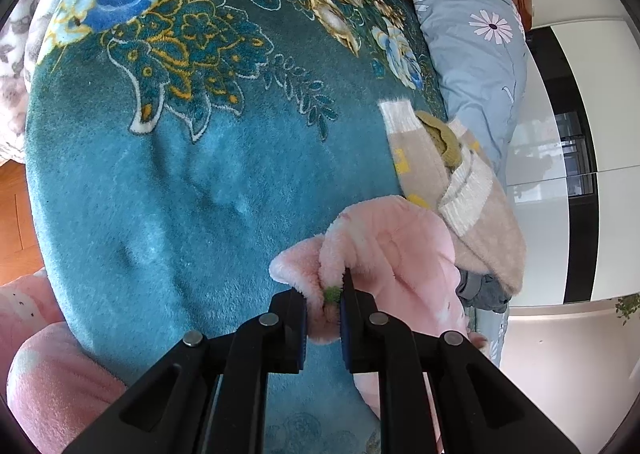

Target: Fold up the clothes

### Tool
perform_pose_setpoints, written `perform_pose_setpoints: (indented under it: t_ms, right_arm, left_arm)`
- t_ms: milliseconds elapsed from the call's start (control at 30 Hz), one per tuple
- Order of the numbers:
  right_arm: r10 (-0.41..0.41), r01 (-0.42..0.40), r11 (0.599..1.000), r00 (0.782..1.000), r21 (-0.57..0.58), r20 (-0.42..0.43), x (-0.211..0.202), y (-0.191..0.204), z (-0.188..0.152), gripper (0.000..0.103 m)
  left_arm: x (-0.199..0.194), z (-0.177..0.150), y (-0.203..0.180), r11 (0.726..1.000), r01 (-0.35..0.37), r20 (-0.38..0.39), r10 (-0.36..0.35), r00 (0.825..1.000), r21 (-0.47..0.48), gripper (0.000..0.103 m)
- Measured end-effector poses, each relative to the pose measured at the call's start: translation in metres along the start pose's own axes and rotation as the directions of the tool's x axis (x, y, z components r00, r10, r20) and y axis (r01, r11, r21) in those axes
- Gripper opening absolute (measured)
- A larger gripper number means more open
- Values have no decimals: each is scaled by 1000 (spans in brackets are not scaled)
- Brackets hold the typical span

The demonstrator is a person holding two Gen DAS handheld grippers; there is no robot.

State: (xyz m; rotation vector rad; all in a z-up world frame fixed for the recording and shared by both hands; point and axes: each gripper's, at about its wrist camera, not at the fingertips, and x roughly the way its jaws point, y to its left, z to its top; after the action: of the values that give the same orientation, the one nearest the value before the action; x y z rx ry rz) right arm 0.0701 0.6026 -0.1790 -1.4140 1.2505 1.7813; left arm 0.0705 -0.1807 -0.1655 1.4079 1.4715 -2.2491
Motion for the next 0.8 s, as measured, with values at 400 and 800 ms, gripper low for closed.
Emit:
perform_pose_setpoints:
  t_ms: [400,800]
  right_arm:
    - [-51,56,998,979,-19,197,-114,-13,13,5]
    - [-281,340,924,913,-175,295,-162,21,11,6]
  left_arm:
    - [9,-7,-20,996,70,-66,-66,996,56,13]
    - [-10,-12,-27,994,69,-42,-65,997,88,13]
